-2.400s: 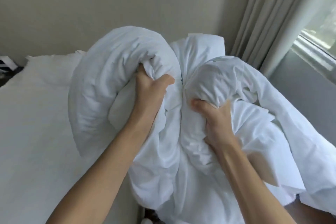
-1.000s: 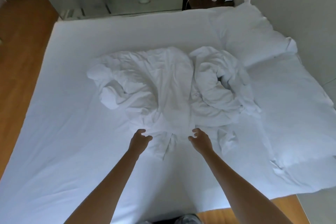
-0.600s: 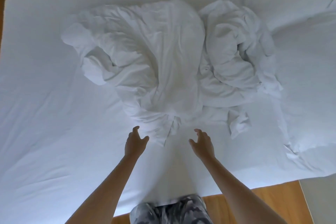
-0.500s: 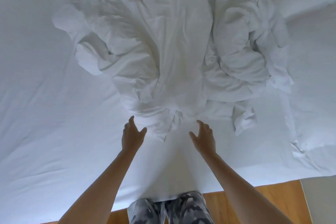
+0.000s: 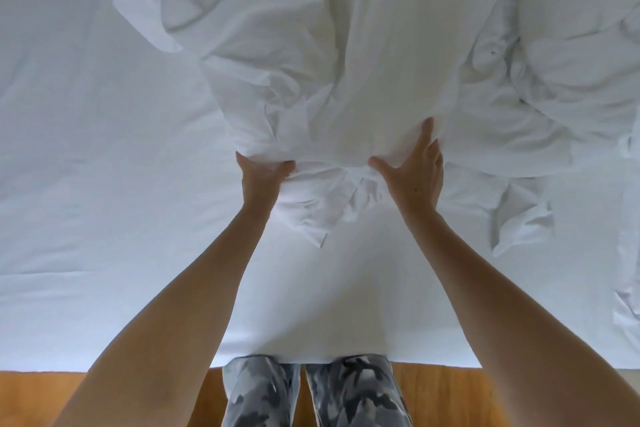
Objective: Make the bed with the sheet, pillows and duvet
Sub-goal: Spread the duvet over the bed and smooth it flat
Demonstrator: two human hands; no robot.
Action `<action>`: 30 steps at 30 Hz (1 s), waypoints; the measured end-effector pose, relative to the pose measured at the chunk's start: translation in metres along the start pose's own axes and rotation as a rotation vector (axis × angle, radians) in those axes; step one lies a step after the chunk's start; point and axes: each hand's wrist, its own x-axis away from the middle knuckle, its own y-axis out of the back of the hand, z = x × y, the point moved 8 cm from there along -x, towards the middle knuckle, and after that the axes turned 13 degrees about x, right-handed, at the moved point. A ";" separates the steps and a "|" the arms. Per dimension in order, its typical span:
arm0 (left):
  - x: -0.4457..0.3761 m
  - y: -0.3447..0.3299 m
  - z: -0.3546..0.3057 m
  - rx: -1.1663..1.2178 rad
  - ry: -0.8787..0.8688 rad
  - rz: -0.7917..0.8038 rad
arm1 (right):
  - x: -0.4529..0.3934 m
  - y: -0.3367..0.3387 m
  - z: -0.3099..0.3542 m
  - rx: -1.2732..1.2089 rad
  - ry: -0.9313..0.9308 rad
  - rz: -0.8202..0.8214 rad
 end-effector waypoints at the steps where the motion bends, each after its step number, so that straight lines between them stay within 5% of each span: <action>1: -0.004 0.001 0.002 -0.013 0.031 -0.032 | -0.001 -0.003 0.002 -0.010 -0.014 0.012; 9: 0.030 0.016 -0.032 -0.095 -0.074 0.048 | 0.069 0.002 0.023 -0.083 0.031 0.054; 15: 0.168 0.016 -0.084 -0.055 -0.240 0.212 | 0.192 0.055 0.064 -0.185 0.436 0.075; 21: 0.290 0.032 -0.155 -0.024 -0.330 0.332 | 0.251 0.154 0.062 -0.074 0.488 -0.222; 25: 0.346 0.055 -0.167 0.052 -0.333 0.339 | 0.274 0.206 0.063 -0.176 0.496 -0.204; 28: 0.352 0.074 -0.149 -0.152 -0.239 0.323 | 0.295 0.215 0.054 -0.059 0.627 -0.193; 30: 0.343 0.087 -0.129 -0.522 -0.202 0.309 | 0.302 0.192 0.039 0.081 0.675 0.011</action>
